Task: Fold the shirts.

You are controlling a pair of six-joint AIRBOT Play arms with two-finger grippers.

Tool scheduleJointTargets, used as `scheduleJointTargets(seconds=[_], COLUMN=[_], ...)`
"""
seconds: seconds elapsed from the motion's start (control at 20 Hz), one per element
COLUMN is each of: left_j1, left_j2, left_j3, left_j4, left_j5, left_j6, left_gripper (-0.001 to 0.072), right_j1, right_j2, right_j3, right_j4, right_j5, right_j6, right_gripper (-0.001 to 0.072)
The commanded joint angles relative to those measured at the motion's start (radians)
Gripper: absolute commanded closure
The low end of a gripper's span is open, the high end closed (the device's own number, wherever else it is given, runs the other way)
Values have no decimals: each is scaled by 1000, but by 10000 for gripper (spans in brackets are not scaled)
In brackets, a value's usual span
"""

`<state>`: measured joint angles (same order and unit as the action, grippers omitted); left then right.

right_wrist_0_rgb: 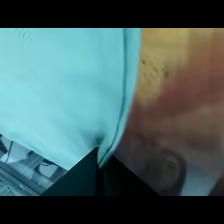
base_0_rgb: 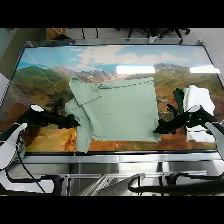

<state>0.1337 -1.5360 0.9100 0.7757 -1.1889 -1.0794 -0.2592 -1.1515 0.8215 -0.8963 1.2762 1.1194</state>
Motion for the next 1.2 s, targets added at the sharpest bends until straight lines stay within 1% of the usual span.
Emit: scheduleJointTargets(seconds=[0.0, 0.1, 0.2, 0.25, 0.35, 0.45, 0.5, 0.6, 0.7, 0.8, 0.9, 1.05, 1.15], left_j1=[-2, -2, -2, -2, -2, -2, -2, -2, -2, -2, -2, -3, -4], left_j2=[72, 166, 279, 341, 457, 560, 604, 684, 731, 752, 750, 705, 630], left_j3=[90, 169, 291, 369, 535, 714, 798, 954, 1056, 1118, 1133, 1041, 958], left_j4=[-11, -12, -12, -13, -13, -11, -7, -5, 51, 126, 175, 171, 165], left_j5=[-135, -177, -205, -207, -191, -160, -137, -97, -85, -101, -117, -137, -164], left_j6=[-7, -42, -80, -104, -144, -182, -187, -201, -205, -205, -206, -204, -197], left_gripper=[694, 694, 695, 694, 694, 694, 694, 694, 694, 694, 694, 694, 694], right_j1=[3, -21, -51, -63, -83, -97, -100, -101, -101, -101, -101, -101, -101], right_j2=[79, 145, 215, 248, 298, 342, 364, 403, 432, 453, 458, 393, 301], right_j3=[41, 140, 300, 401, 620, 818, 906, 1038, 1120, 1151, 1150, 1147, 1134], right_j4=[105, 200, 305, 329, 333, 342, 343, 341, 335, 332, 314, 319, 370], right_j5=[20, 42, 57, 56, 39, -14, -51, -122, -174, -215, -215, -129, -21], right_j6=[-49, -81, -103, -103, -102, -98, -95, -97, -128, -130, -143, -143, -139], right_gripper=[697, 697, 697, 697, 697, 698, 698, 698, 698, 698, 698, 697, 697])
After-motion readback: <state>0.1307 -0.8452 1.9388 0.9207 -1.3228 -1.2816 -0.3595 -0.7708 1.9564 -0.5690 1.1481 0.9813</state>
